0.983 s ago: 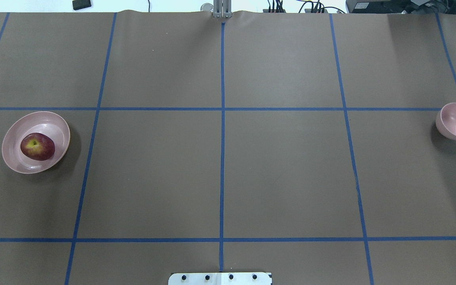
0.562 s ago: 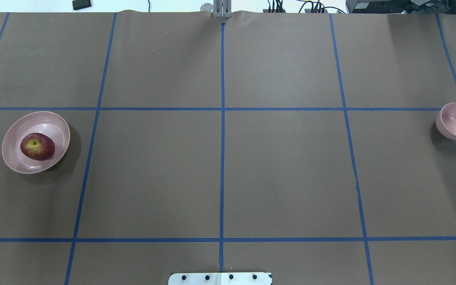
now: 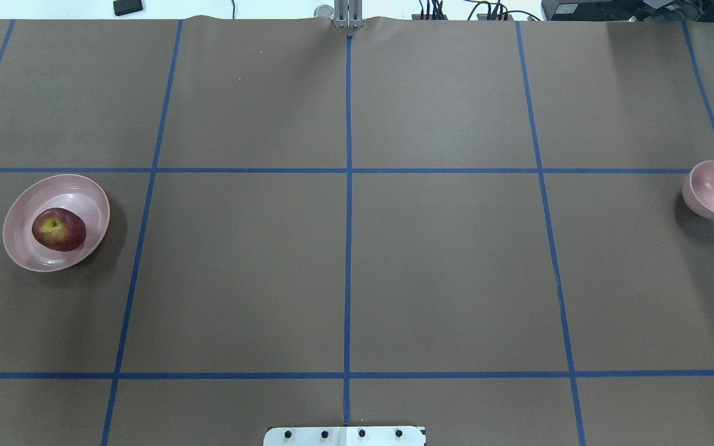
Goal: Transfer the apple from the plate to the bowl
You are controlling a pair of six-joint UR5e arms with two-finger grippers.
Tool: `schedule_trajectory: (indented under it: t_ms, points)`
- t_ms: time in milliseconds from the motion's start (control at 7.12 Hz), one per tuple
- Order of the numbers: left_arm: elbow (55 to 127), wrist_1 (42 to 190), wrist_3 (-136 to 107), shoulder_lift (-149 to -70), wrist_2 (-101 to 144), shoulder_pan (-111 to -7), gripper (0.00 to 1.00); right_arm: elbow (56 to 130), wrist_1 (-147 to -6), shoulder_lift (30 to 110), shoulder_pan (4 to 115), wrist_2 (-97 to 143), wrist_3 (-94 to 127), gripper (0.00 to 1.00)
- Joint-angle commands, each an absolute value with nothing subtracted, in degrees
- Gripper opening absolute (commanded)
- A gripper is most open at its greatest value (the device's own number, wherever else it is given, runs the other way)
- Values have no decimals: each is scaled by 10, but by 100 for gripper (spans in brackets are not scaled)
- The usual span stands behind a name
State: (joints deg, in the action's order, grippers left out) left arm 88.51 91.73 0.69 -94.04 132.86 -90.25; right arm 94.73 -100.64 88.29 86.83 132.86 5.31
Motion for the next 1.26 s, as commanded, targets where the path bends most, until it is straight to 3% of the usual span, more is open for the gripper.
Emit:
schedule_trajectory:
  t_ms: [0,843,1124]
  points:
    - [889,918,6,-945,1332,-900,98,949,-929,884,867,1284,54,100]
    - [893,956,3,-945,1336,-899,98,920,-882,846,832,1286,49,100]
    - [906,955,2,-944,1336,-899,98,801,-718,851,831,1339,50,100]
